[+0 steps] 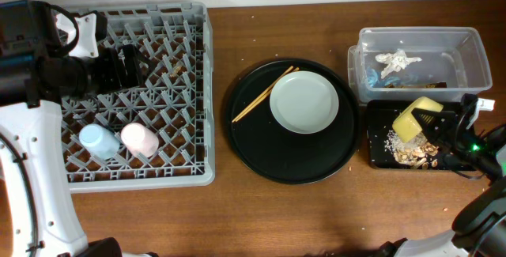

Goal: Sort waste into correct bins and load items into the dishwasher rack
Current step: 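Tip the yellow bowl to dump peanut shells onto the black tray, then set the empty yellow bowl back on the round tray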

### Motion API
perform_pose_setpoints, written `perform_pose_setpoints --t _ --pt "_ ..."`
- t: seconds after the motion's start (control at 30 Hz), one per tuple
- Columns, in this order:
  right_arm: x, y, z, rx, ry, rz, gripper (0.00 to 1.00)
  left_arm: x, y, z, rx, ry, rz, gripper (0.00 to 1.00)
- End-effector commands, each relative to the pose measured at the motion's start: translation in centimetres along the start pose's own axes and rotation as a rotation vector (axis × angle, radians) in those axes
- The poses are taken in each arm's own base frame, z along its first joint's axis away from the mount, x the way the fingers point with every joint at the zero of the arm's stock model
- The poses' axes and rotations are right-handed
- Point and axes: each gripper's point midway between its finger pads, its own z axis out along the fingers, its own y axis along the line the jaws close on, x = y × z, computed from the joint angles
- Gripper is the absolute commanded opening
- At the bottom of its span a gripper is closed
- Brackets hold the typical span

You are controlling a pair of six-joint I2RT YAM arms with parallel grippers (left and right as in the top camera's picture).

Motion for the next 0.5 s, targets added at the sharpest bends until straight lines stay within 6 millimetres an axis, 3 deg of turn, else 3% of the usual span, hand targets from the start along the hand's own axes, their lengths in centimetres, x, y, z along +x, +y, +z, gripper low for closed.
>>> perform_pose_setpoints --t 0.0,0.03,0.07,0.1,0.13,0.17,0.2,0.23,0.3,0.4,0.47 --pt "0.1 1.7 0.0 -0.091 -0.032 0.023 0.04 -0.2 -0.7 -0.7 0.016 -0.022 0.032 0.99" --pt "0.2 0.2 0.1 -0.018 0.000 -0.019 0.04 -0.2 -0.7 -0.7 0.016 -0.022 0.032 0.99" --pt "0.4 -1.2 0.1 0.043 0.019 0.144 0.04 -0.2 -0.6 -0.7 0.015 -0.022 0.032 0.99" --pt "0.5 -0.5 0.1 0.015 0.014 0.151 0.04 -0.2 -0.7 -0.7 0.016 -0.022 0.032 0.99" --pt "0.6 0.1 0.1 -0.008 0.008 0.051 0.04 -0.2 -0.6 -0.7 0.015 -0.022 0.032 0.99" --pt "0.8 -1.0 0.0 0.053 0.032 0.015 0.04 -0.2 -0.6 -0.7 0.015 -0.022 0.032 0.99" --pt "1.0 -2.7 -0.1 0.136 0.052 0.115 0.04 -0.2 -0.6 -0.7 0.015 -0.022 0.032 0.99" --pt "1.2 -2.8 -0.1 0.145 0.053 0.196 0.04 -0.2 -0.7 -0.7 0.016 -0.022 0.032 0.99" --pt "1.8 -0.3 0.7 0.049 0.067 0.128 0.04 -0.2 -0.7 -0.7 0.016 -0.022 0.032 0.99" --pt "3.8 2.7 2.1 0.040 0.162 0.041 0.04 -0.2 -0.7 -0.7 0.016 -0.022 0.032 0.99" --pt "6.8 4.4 3.9 0.119 0.332 -0.053 0.04 -0.2 -0.6 -0.7 0.015 -0.022 0.032 0.99"
